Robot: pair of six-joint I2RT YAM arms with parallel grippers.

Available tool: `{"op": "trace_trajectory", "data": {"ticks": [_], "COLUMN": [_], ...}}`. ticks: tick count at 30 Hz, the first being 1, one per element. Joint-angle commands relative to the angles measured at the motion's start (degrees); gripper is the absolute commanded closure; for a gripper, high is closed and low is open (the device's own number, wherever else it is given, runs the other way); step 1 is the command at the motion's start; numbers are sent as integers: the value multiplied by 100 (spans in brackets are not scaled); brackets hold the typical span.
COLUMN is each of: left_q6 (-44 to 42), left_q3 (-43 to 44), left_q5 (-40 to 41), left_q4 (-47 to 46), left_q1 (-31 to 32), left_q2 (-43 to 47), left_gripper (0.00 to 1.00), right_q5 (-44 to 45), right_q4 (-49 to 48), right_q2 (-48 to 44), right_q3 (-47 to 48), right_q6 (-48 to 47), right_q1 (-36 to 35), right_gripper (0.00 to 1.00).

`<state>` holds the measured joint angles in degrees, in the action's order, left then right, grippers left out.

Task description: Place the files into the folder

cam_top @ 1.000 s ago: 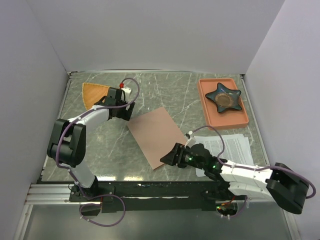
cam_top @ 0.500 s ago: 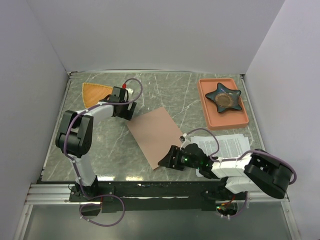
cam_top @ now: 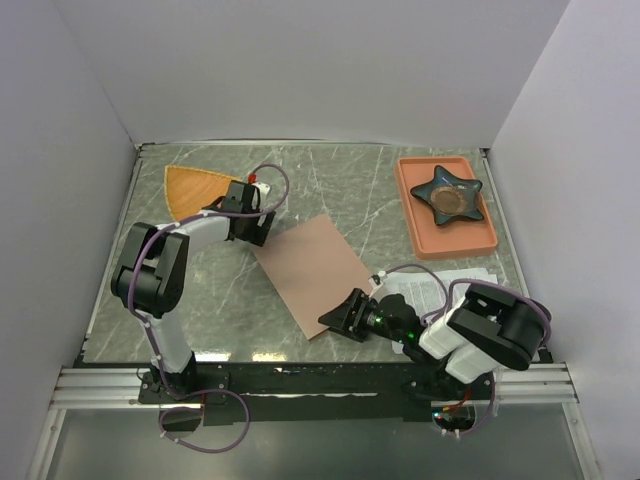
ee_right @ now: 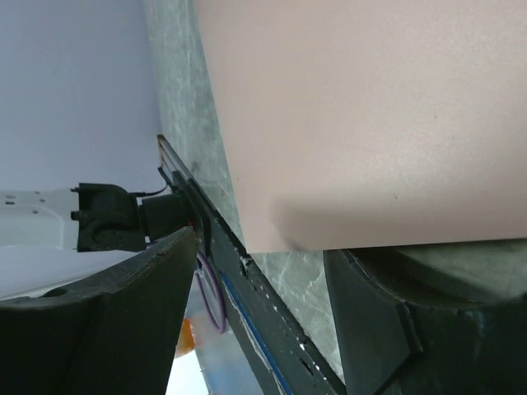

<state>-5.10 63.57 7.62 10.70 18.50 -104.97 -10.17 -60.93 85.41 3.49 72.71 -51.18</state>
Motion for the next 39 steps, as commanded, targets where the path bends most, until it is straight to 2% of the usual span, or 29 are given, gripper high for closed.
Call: {"op": "trace_trajectory", "data": {"ticks": [1,4,6,11,14,17,22,26,27,30,32,36,39], "left_q6": [-61,-70,-78,-131,-149,-140,-96,-96,-96,-105,-70,44,62], "left_q3": [-161,-196,-231,-293,-336,-363,-310,-205,-196,-222,-266,-214,154], "left_q5": [47,38,38,12,-6,3,-58,-120,-164,-252,-375,-507,-524], "left_q4": [99,90,90,90,99,90,152,257,292,319,327,476,871], "left_q1": [110,136,145,171,215,294,347,347,347,347,347,347,277], "left_q2": [99,99,108,99,64,20,116,231,266,372,442,626,1100], "left_gripper": [4,4,4,4,4,4,4,4,4,4,4,4,4], "right_q5": [244,297,288,305,384,481,954,1009,983,1000,1481,2122,2755], "right_q4": [-1156,-1482,-2027,-3143,-3049,-2050,1654,2505,2559,2839,3408,4351,5061], "right_q2": [178,415,713,1215,936,67,-1805,-1879,-1818,-1528,-1439,-1465,-1544], "right_q3": [-304,-313,-287,-261,-243,-94,914,1408,1479,1742,2058,2586,3008], "right_q6": [261,367,446,499,342,-9,-941,-1469,-1531,-1759,-2022,-2515,-2980], "right_q1": [73,73,90,90,82,90,20,29,20,-164,-409,-735,-989], "right_gripper": [31,31,32,44,50,53,60,70,76,80,83,99,100]}}
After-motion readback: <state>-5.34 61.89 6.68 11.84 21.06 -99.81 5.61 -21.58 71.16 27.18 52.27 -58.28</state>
